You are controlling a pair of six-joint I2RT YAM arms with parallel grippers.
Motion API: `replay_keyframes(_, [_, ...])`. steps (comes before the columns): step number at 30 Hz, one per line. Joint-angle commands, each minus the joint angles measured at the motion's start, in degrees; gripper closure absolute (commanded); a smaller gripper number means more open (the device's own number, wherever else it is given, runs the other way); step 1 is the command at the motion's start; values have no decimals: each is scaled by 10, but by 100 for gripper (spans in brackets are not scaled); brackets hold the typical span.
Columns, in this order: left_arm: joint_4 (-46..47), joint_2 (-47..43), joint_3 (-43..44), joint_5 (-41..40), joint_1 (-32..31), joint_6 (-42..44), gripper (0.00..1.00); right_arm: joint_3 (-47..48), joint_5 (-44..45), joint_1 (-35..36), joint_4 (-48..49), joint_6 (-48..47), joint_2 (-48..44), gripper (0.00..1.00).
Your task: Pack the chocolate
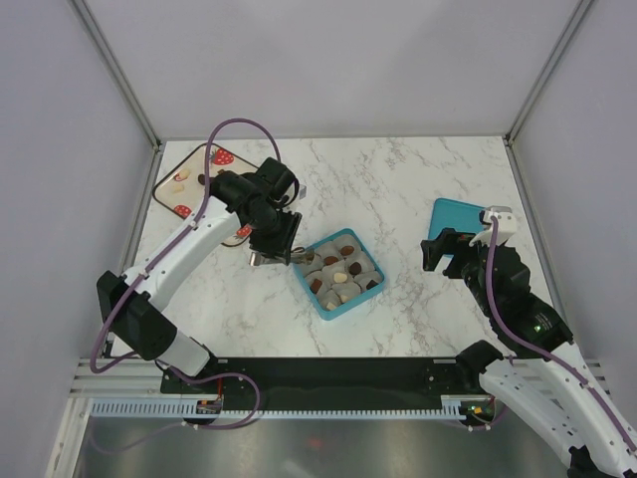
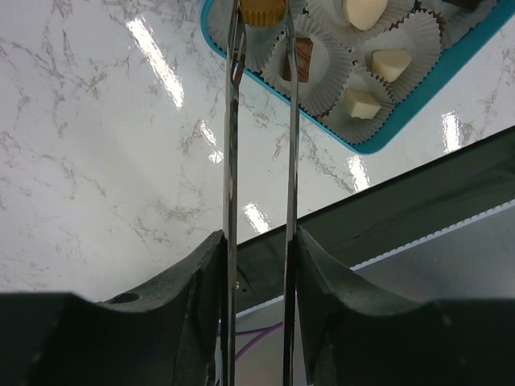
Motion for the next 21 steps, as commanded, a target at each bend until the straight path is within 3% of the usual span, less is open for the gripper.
replay_keyframes(1, [2,3,10,0,-3,24,54,14,12,1,5,-7,-6,3])
replay_keyframes(13, [-2,6,31,-26,-3,15,53,12,11,0,6,-7,-5,3])
replay_keyframes(21, [10,-1,100,-106,0,-32,54,16,2,0,6,-1,-4,3])
